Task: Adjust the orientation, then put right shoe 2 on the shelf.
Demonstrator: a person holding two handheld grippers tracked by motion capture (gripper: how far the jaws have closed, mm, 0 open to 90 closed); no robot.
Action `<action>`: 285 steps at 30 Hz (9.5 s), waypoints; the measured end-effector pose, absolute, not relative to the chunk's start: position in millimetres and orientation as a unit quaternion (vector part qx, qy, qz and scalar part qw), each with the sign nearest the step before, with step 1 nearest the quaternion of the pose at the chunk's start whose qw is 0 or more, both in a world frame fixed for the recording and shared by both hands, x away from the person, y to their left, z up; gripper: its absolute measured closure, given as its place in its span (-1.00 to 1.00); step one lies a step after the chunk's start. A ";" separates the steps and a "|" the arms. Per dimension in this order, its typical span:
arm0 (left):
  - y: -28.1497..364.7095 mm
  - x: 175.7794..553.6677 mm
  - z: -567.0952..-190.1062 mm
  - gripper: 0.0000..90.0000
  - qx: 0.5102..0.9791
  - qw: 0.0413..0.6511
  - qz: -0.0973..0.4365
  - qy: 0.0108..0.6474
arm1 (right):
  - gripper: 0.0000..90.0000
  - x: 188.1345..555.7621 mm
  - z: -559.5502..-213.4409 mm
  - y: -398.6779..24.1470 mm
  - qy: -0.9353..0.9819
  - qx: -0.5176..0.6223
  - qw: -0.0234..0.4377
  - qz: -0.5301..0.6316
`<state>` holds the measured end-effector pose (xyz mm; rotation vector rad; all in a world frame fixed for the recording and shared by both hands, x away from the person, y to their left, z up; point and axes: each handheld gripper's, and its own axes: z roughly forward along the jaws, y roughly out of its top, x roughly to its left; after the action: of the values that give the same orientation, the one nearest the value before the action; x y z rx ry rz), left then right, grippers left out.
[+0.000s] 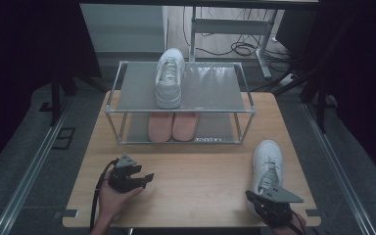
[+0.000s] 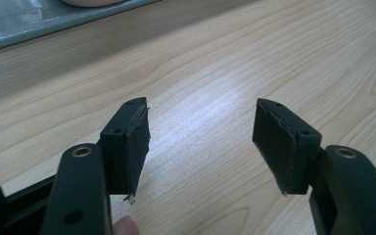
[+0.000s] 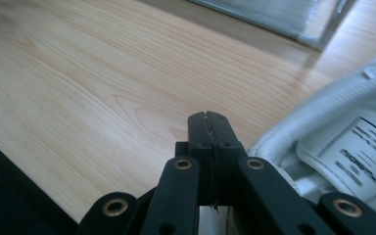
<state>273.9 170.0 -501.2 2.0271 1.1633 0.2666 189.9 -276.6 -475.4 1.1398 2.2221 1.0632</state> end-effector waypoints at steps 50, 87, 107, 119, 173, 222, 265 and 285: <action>172.1 275.0 -501.8 -0.13 0.796 0.383 0.104 0.458 | 0.99 186.1 -473.2 -377.3 0.750 0.506 0.246 0.348; 172.9 275.7 -499.9 -0.13 0.796 0.385 0.102 0.455 | 0.65 262.9 -412.5 -404.8 0.772 0.461 0.188 0.395; 169.9 275.6 -501.0 -0.13 0.797 0.383 0.100 0.456 | 0.19 284.4 -443.9 -422.6 0.807 0.482 0.159 0.302; 171.1 275.7 -501.1 -0.13 0.796 0.384 0.101 0.457 | 0.61 297.4 -463.4 -417.3 0.823 0.483 0.166 0.249; 174.1 276.2 -500.7 -0.13 0.794 0.384 0.103 0.460 | 0.80 282.8 -385.1 -367.9 0.794 0.423 0.158 0.406; 175.4 277.3 -502.7 -0.13 0.793 0.383 0.099 0.463 | 0.80 334.0 -322.5 -268.5 0.751 0.370 0.149 0.526; 176.9 278.2 -502.9 -0.13 0.794 0.385 0.100 0.460 | 0.79 424.5 -278.8 -229.8 0.688 0.477 0.192 0.512; 177.8 278.2 -502.7 -0.13 0.792 0.386 0.098 0.463 | 0.78 453.7 -274.6 -215.0 0.665 0.520 0.198 0.497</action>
<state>278.2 177.8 -502.7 2.0170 1.1779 0.2484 453.7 -215.0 -274.6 1.4556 1.8609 1.3917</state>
